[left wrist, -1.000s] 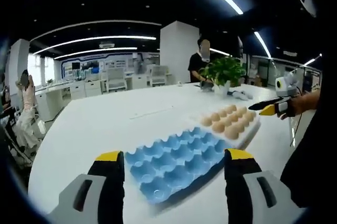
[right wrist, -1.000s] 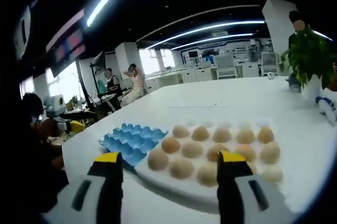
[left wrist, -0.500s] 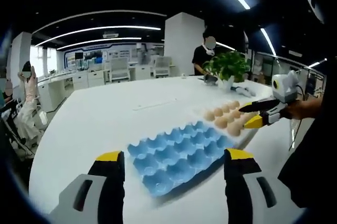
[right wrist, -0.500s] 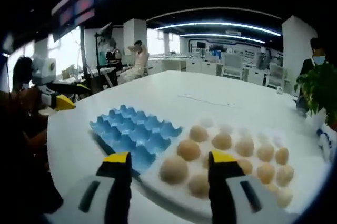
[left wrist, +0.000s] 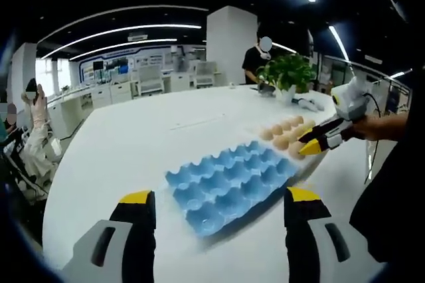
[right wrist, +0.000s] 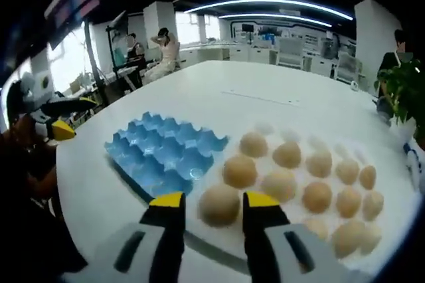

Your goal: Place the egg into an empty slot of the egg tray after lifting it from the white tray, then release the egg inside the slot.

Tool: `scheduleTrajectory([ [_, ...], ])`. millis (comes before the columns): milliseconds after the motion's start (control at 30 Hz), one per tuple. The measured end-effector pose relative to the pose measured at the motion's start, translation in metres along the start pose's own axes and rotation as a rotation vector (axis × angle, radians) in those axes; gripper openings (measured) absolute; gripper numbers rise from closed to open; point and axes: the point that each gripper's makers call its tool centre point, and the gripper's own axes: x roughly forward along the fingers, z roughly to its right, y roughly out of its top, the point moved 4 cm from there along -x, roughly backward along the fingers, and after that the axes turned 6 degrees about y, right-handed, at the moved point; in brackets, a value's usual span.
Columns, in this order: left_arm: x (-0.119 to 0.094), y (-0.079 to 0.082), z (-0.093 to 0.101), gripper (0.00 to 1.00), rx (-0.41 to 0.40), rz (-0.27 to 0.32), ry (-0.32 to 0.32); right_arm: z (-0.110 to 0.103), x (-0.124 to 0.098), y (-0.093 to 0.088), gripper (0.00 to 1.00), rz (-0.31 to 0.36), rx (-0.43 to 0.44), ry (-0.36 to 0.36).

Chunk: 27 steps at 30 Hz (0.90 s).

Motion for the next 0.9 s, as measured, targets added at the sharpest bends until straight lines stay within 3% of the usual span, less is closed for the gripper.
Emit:
scheduleTrajectory([
  [167,-0.001,-0.001,-0.002,0.79,-0.004,-0.002,0.004,0.002,0.007,-0.002,0.29,-0.028,0.017,0.008],
  [367,-0.001,-0.002,-0.006,0.78,-0.011,-0.006,0.01,0.003,0.01,-0.002,0.25,-0.069,-0.028,0.001],
  [467,0.0,-0.003,-0.007,0.78,-0.01,-0.013,0.01,0.001,0.011,-0.005,0.26,-0.128,-0.137,0.004],
  [533,0.001,-0.004,-0.008,0.78,-0.011,-0.016,0.008,-0.001,0.013,-0.009,0.27,-0.183,-0.261,0.011],
  [567,0.001,-0.004,-0.008,0.78,-0.01,-0.016,0.006,-0.002,0.014,-0.007,0.27,-0.169,-0.21,0.004],
  [667,0.002,-0.003,-0.009,0.77,-0.008,-0.018,0.004,0.002,0.014,-0.007,0.27,-0.177,-0.193,0.031],
  [900,0.002,-0.003,-0.009,0.77,-0.008,-0.013,0.002,0.001,0.016,-0.01,0.27,-0.171,-0.259,0.06],
])
